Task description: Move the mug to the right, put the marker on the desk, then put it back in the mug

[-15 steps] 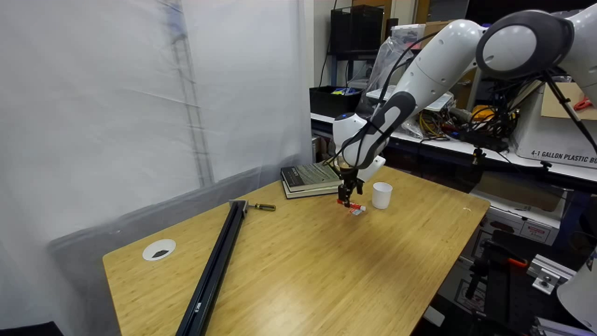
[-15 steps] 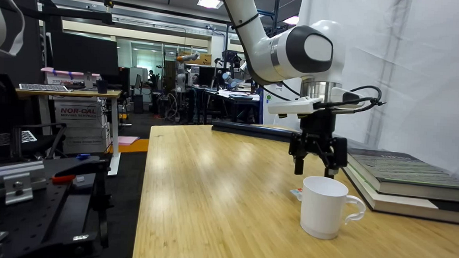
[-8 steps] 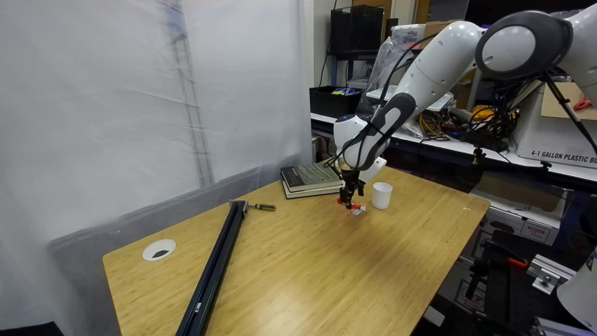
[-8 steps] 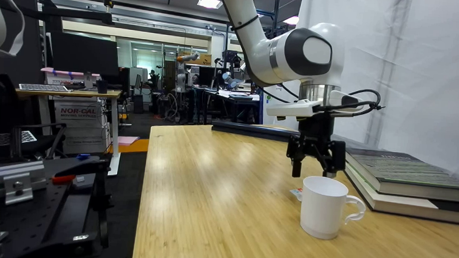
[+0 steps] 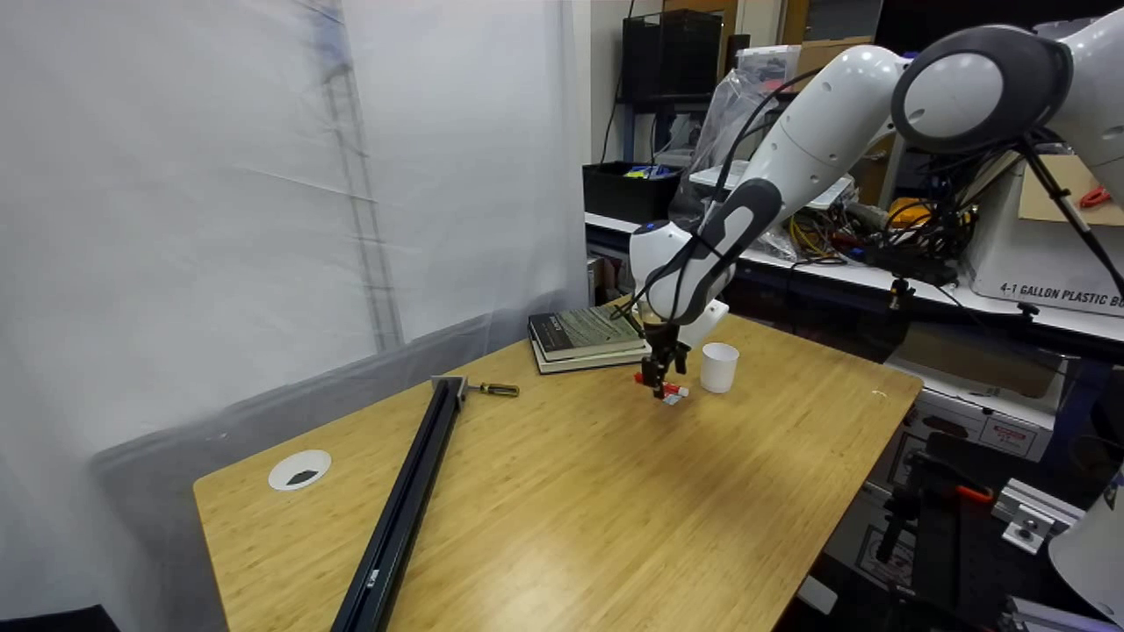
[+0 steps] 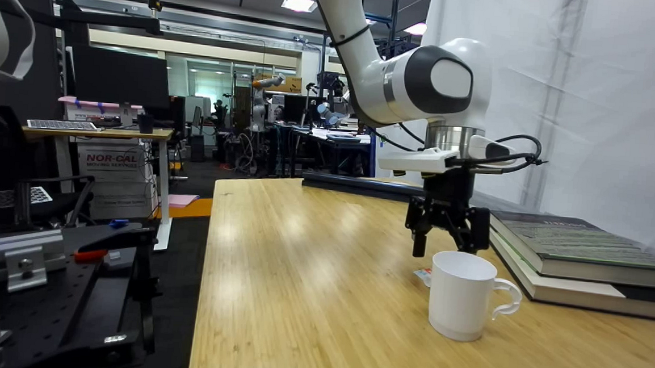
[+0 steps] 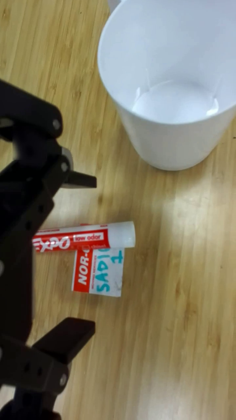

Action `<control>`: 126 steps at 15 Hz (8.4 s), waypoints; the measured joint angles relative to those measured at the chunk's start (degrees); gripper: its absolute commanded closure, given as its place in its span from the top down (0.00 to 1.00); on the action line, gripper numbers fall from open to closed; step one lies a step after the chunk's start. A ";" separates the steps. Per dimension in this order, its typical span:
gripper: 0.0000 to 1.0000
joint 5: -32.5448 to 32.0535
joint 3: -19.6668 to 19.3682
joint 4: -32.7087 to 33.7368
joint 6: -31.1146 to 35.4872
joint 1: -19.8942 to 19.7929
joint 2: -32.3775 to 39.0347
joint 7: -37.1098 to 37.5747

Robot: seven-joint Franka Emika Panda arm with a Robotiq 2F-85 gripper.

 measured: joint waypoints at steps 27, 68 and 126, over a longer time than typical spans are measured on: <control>0.05 1.99 1.86 1.03 2.20 -1.50 -0.12 -1.11; 0.05 -2.16 -10.74 -13.64 2.96 6.18 -17.39 61.24; 0.19 -33.25 -13.06 -18.32 -3.41 10.00 -18.64 103.97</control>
